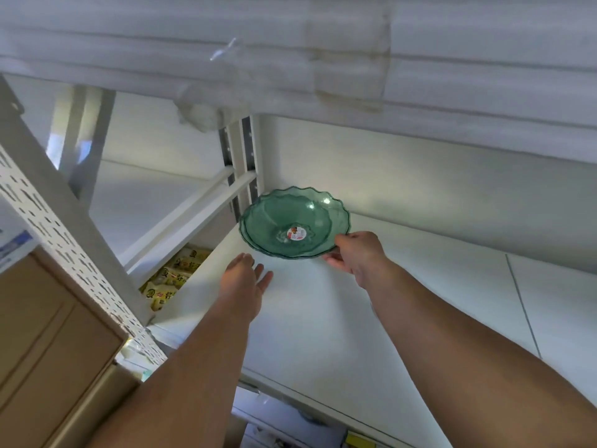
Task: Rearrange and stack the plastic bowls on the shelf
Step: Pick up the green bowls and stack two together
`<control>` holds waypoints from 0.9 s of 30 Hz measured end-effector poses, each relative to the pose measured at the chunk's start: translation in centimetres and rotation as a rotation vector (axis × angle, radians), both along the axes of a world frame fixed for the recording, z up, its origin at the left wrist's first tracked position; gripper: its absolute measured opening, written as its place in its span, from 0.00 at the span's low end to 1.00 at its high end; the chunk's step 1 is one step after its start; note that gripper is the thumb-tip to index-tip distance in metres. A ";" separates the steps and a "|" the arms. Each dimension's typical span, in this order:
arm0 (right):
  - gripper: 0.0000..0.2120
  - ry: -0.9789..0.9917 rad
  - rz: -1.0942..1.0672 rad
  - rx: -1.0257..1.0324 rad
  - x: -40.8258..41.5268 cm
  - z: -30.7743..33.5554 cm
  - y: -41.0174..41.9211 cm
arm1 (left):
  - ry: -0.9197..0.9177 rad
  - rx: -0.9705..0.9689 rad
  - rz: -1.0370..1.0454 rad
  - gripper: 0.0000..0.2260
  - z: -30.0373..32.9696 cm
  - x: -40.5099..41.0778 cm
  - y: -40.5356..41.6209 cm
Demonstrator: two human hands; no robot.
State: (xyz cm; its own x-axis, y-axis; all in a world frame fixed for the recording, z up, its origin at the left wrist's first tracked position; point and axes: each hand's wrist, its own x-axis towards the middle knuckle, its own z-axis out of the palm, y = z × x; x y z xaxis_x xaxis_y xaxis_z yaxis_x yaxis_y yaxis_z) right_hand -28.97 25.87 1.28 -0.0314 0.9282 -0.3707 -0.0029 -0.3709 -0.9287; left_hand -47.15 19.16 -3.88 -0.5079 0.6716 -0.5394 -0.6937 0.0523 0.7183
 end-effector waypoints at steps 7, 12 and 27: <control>0.05 -0.055 -0.007 -0.056 -3.0 -1.2 2.2 | -0.036 0.051 -0.036 0.20 -0.2 -0.7 0.6; 0.07 -0.160 0.011 -0.074 -3.8 -2.1 3.1 | -0.043 0.087 -0.069 0.19 0.1 -0.5 0.9; 0.12 -0.556 0.241 0.062 -3.4 -1.9 3.2 | -0.012 0.066 -0.085 0.19 1.5 0.1 1.1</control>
